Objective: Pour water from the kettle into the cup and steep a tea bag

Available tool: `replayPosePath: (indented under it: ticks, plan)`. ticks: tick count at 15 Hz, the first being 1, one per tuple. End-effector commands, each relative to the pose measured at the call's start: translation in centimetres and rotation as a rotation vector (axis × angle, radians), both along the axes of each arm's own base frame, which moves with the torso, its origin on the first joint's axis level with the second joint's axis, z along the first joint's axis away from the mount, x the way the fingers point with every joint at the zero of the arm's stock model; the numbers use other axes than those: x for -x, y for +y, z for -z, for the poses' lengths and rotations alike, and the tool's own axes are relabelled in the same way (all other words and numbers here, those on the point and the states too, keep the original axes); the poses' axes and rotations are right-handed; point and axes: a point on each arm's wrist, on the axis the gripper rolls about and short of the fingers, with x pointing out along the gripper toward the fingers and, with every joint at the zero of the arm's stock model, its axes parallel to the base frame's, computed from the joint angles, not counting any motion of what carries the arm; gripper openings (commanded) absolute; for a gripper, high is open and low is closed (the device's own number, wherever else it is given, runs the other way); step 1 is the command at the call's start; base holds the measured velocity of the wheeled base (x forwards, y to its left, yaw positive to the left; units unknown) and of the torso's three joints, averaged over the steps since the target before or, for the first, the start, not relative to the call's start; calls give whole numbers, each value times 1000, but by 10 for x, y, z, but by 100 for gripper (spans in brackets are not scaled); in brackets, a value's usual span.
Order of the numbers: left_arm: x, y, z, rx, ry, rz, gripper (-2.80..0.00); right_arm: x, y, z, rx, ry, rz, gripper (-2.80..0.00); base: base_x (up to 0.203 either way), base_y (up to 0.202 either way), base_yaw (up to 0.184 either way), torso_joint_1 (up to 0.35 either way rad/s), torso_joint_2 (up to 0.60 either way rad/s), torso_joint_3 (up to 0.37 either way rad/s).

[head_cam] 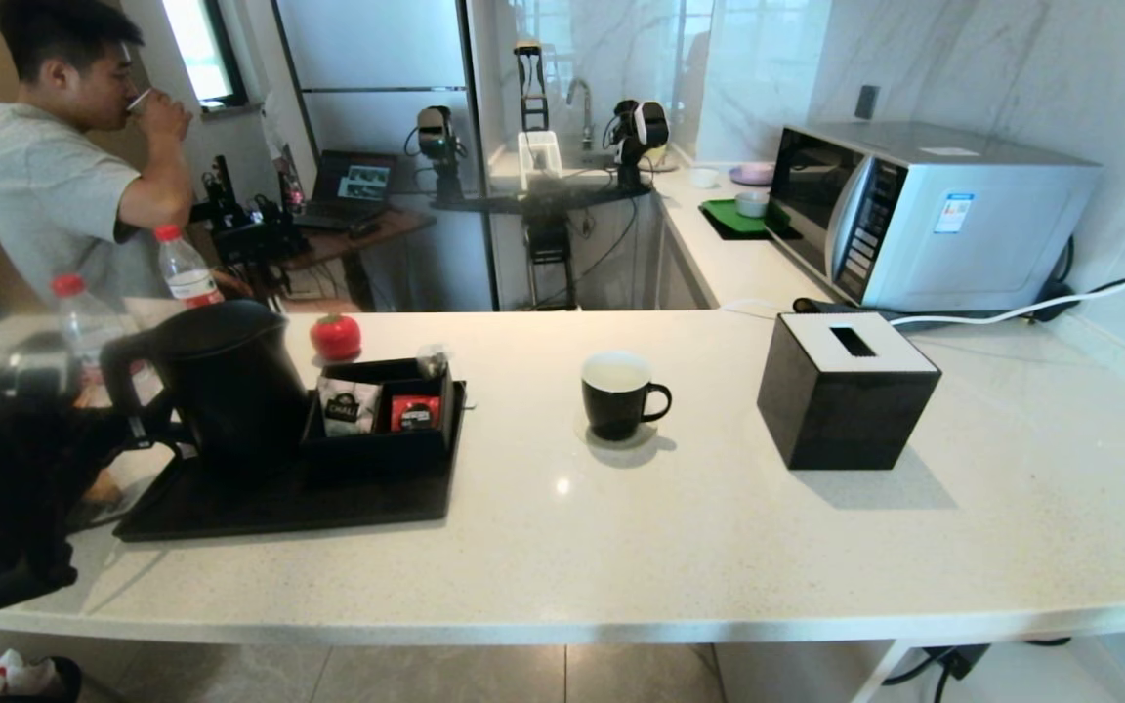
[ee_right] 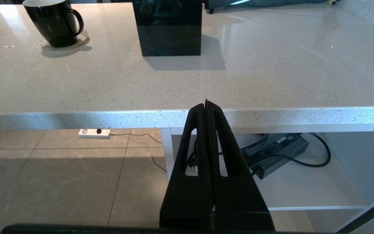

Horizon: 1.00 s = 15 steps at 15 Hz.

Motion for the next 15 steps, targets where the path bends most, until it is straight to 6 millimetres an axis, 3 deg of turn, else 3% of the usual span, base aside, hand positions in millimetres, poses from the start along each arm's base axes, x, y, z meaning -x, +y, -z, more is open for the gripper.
replayPosePath:
  ticks: [1, 6, 15]
  plan:
    - [-5, -1, -4, -26, -50, 10, 0, 0, 0, 0, 0, 1, 0, -280, 0, 0, 0, 0, 0, 0]
    - [-17, -2, -21, -62, -118, 31, 0, 0, 0, 0, 0, 1, 0, -280, 0, 0, 0, 0, 0, 0]
    - [-15, -4, -39, -85, -157, 53, 0, 0, 0, 0, 0, 2, 0, -280, 0, 0, 0, 0, 0, 0]
